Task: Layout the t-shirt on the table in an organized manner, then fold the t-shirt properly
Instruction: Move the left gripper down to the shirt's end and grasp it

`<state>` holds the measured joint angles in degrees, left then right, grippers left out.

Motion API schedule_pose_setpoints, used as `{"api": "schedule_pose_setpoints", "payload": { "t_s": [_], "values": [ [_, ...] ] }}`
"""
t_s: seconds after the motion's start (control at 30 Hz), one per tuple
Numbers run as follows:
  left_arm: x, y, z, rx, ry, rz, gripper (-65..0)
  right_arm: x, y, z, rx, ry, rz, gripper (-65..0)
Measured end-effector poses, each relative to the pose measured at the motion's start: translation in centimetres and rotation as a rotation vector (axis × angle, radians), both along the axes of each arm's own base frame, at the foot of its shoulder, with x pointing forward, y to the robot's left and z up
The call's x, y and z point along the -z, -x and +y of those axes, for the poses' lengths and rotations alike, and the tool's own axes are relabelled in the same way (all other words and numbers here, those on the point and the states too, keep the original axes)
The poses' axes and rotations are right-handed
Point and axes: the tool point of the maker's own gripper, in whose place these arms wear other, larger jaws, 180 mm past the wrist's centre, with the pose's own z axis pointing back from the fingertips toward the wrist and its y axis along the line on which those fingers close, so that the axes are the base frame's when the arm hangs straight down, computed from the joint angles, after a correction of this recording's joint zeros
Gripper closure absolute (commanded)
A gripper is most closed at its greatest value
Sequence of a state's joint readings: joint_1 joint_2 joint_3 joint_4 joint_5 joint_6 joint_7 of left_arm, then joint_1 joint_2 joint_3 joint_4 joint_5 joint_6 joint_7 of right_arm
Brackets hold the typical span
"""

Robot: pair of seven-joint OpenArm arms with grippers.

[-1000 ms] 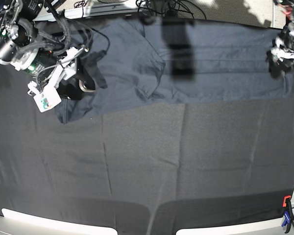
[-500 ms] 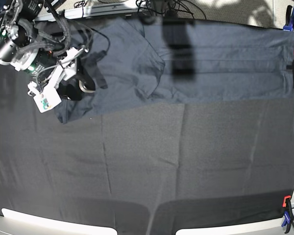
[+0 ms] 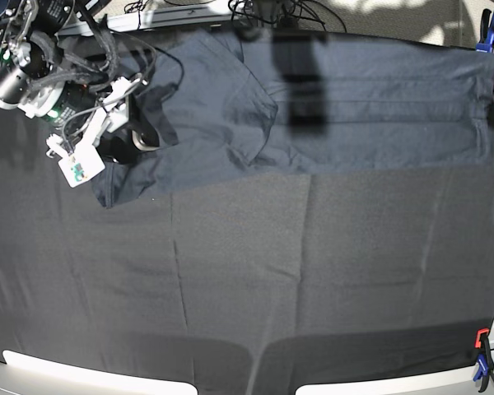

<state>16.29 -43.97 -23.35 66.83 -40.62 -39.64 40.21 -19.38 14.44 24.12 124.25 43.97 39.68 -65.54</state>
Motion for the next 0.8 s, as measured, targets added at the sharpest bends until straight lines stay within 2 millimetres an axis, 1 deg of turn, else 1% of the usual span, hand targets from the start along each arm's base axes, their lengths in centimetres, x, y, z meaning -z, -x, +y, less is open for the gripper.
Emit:
{"api": "schedule_pose_setpoints", "payload": {
  "t_s": [0.13,0.33,0.4,0.53,0.6,0.8],
  "values": [
    [0.4,0.3,0.2,-0.074,0.085,-0.016,-30.5,0.0,0.0,0.0,0.0,0.0,0.001,-25.6],
    [-0.1,0.4,-1.8,-0.101,0.231,0.011,-30.4,0.0,0.0,0.0,0.0,-0.001,0.0,-25.6],
    [-0.4,0.4,-2.6,-0.079,0.251,0.027,-30.4,0.0,0.0,0.0,0.0,0.0,0.0,-25.6],
    [-1.5,-0.3,-3.8,-0.044,0.287,0.014,-30.2,0.0,0.0,0.0,0.0,0.0,0.0,-25.6],
    [-1.9,-0.5,-4.1,-0.035,0.291,0.002,-29.0,0.0,0.0,0.0,0.0,0.0,0.0,-25.6],
    [-1.8,-0.3,-4.5,-0.023,0.297,0.018,-29.0,0.0,0.0,0.0,0.001,0.0,0.0,-25.6]
  ]
}}
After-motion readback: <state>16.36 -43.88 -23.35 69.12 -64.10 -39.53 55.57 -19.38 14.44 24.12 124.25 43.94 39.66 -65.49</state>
